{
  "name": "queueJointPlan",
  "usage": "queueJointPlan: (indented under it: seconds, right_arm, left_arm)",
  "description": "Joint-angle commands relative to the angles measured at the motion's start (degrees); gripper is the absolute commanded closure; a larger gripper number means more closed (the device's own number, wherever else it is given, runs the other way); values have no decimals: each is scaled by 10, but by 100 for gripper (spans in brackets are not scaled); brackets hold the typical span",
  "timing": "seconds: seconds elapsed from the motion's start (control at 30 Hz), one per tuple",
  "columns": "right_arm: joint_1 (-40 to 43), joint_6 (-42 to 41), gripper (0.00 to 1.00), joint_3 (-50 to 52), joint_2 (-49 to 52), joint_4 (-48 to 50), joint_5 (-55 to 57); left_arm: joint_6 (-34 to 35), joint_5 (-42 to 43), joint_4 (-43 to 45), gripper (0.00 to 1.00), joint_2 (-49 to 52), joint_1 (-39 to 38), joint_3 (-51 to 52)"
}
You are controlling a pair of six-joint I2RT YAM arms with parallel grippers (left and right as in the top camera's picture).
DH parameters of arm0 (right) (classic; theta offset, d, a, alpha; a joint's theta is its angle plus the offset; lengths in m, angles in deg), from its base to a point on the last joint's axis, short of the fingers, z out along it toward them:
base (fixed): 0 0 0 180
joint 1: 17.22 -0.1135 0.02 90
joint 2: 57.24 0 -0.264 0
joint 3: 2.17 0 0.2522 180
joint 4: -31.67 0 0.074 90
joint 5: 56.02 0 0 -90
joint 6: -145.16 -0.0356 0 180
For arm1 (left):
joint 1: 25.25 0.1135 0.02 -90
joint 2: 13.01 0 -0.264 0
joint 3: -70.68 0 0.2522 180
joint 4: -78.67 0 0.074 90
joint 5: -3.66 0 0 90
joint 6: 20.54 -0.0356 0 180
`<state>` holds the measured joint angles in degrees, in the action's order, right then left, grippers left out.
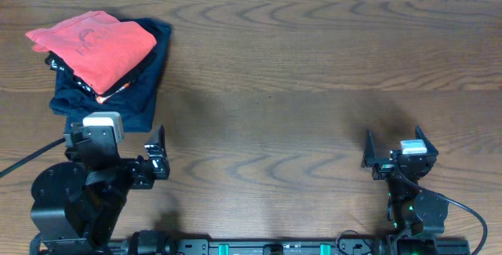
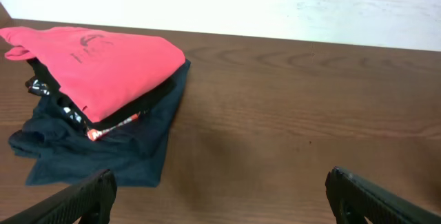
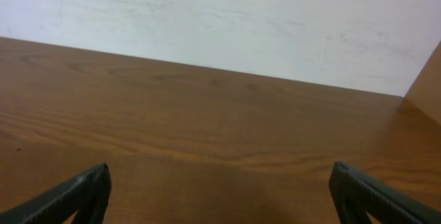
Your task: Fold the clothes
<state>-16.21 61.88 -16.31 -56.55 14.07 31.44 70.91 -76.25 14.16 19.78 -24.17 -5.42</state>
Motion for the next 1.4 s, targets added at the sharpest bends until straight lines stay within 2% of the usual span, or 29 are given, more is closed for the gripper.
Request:
queueJointPlan:
  seconds: [0.0,0.1,0.27,0.47,0.6,0.93,1.2,1.37]
  right_arm:
    - [1,6,1,1,-3,-3,6]
    - [1,6,1,1,-3,-3,6]
    - [1,6,1,1,-3,-3,6]
    - [1,6,1,1,-3,-3,6]
    - [1,6,1,1,-3,-3,6]
    - [1,6,1,1,-3,-3,6]
    - [1,7,1,1,-3,-3,6]
    - [1,6,1,1,-3,-3,6]
  left_arm:
    - [-5,-7,-16,2,-16,2,5]
    - [-10,-19,-19,2,-44,2,32]
    - [-13,-38,29,2,-130,2,166]
    - [-12,-32,206,2,-250,1,378]
    - [-12,-33,330,2,-312,2,479]
    - [-34,-33,564,2,-327,2,621]
    - [-38,-52,468,2,-327,2,621]
    - [-38,-52,471,2,-327,2,621]
